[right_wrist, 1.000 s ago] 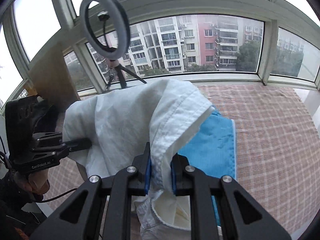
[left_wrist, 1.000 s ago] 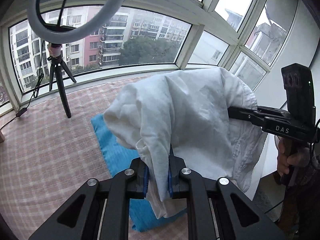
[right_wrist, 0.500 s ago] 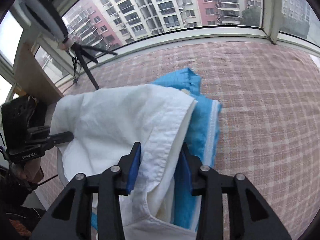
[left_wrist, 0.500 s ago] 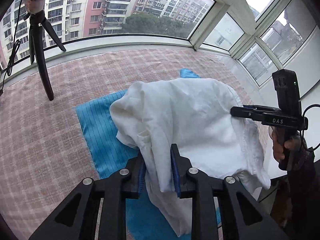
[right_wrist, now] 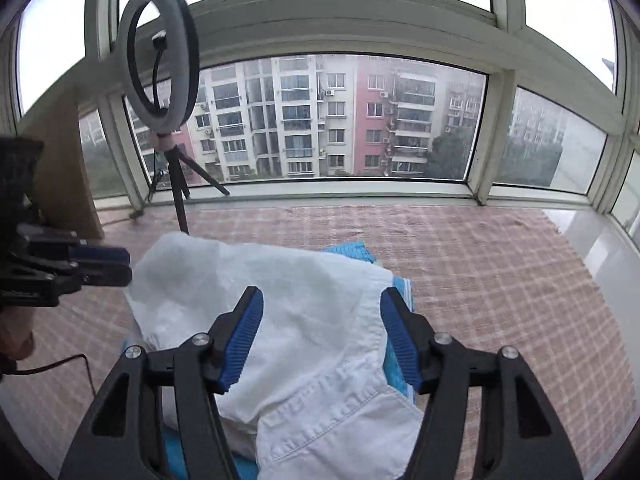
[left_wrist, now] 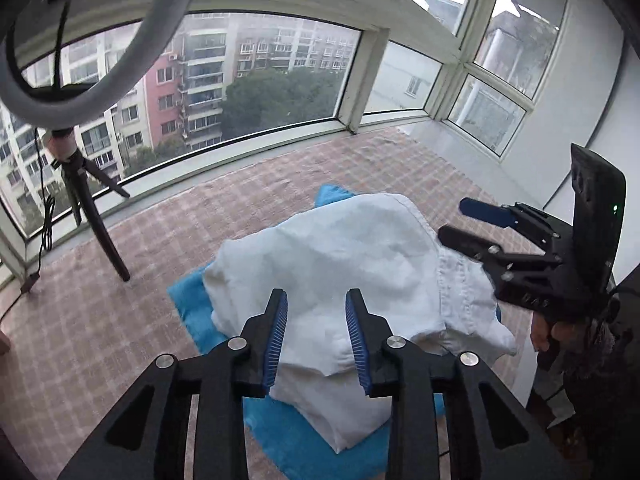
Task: Fold clothes
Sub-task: 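Carry the shirt bundle with both grippers onto the folded blue cloth, then open both grippers to release the shirt onto the blue cloth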
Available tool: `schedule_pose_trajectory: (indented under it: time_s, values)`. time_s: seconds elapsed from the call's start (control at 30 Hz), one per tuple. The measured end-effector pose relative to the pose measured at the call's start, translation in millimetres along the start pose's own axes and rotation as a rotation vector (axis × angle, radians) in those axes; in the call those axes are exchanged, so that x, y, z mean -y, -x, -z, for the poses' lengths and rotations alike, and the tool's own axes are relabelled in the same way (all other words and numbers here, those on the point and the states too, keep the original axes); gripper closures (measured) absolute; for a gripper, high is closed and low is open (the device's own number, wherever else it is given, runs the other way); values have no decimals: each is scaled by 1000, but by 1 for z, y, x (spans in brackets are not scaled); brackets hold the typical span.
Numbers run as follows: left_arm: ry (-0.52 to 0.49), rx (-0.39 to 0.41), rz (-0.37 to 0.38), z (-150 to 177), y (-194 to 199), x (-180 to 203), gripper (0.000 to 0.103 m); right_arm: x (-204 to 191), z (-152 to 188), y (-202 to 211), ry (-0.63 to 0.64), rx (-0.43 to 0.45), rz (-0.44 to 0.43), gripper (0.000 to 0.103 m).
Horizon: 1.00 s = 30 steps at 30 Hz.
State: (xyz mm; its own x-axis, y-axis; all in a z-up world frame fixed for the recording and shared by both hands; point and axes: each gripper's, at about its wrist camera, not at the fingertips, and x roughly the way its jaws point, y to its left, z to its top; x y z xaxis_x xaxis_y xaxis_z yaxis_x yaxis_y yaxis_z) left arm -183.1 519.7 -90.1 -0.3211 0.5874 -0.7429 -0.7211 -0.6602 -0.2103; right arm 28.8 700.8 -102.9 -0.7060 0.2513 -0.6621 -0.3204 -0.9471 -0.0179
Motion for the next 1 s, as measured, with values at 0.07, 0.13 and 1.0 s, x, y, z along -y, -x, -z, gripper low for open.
schedule_pose_trajectory:
  time_s: [0.07,0.13,1.0]
  values:
    - [9,-48,31,1,-21,1,74,-13,15,-19,29,-75,32,43]
    - [-1,-90,-11,8,-44,-3,73,-18,33,-32,68,-136,15,43]
    - [-69,-87,49,43,5,19,57,-7,78,90,-106,-120,37,42]
